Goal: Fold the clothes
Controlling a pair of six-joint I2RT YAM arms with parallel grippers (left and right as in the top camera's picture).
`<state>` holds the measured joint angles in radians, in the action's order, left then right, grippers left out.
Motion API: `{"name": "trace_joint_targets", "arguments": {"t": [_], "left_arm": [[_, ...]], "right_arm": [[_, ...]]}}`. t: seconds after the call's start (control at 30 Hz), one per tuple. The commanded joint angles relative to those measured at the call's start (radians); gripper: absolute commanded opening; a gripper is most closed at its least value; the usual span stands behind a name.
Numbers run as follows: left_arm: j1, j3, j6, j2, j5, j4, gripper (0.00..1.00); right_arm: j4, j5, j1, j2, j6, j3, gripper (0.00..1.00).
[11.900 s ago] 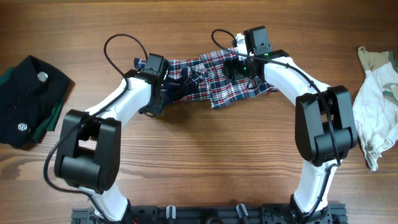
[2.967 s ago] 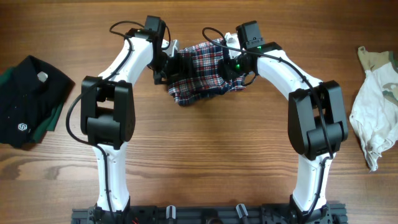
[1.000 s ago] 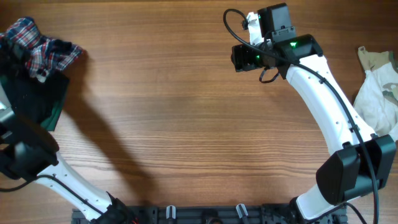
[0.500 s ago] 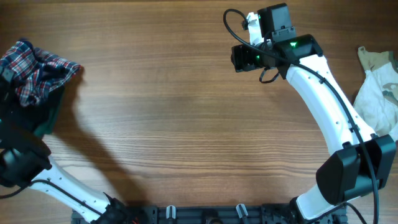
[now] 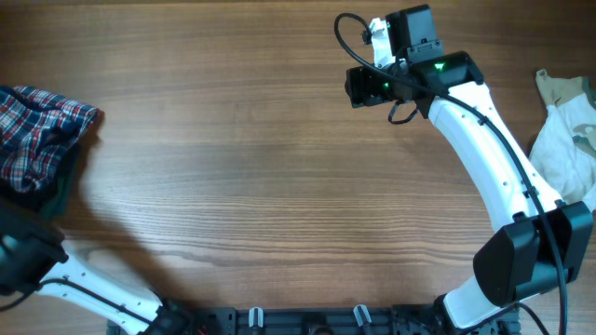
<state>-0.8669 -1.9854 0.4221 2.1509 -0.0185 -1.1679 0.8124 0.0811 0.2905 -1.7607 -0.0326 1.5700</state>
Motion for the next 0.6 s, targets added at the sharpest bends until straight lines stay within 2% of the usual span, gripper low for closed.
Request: {"name": "trace_joint_targets", "arguments": {"t": [0.0, 0.07, 0.13, 0.17, 0.2, 0.23, 0.33, 0.4, 0.47, 0.57], "left_arm": [[-0.014, -0.005, 0.031, -0.140, -0.008, 0.004, 0.99], [0.000, -0.005, 0.031, -0.214, 0.055, 0.011, 0.99], [0.035, -0.005, 0.022, -0.296, 0.102, 0.023, 0.94], [0.067, -0.005, -0.021, -0.319, 0.124, 0.034, 0.70], [0.093, -0.005, -0.047, -0.322, 0.126, 0.042, 0.22], [0.127, 0.001, -0.080, -0.317, 0.126, 0.052, 0.04], [0.195, 0.035, -0.104, -0.264, 0.022, 0.056, 0.04], [0.193, 0.061, -0.101, -0.193, -0.046, 0.057, 0.04], [0.174, 0.075, -0.100, -0.140, -0.049, 0.048, 0.04], [0.106, 0.098, 0.022, -0.072, -0.148, -0.012, 0.04]], "right_arm": [[-0.007, -0.007, -0.004, 0.001, 0.003, 0.006, 0.86], [-0.007, -0.007, -0.004, 0.001, 0.003, 0.006, 0.86], [-0.006, -0.007, -0.004, 0.001, 0.003, 0.006, 0.86], [-0.006, -0.007, -0.004, 0.001, 0.003, 0.006, 0.86], [-0.007, -0.007, -0.004, 0.001, 0.003, 0.006, 0.86], [-0.006, -0.007, -0.004, 0.001, 0.003, 0.006, 0.86], [-0.001, -0.008, -0.004, 0.001, 0.007, 0.006, 0.87], [0.001, -0.018, -0.004, 0.000, 0.013, 0.005, 0.88], [-0.001, -0.025, -0.004, -0.001, 0.033, 0.005, 0.89], [0.001, -0.047, -0.005, -0.001, 0.034, 0.005, 0.89]]}}
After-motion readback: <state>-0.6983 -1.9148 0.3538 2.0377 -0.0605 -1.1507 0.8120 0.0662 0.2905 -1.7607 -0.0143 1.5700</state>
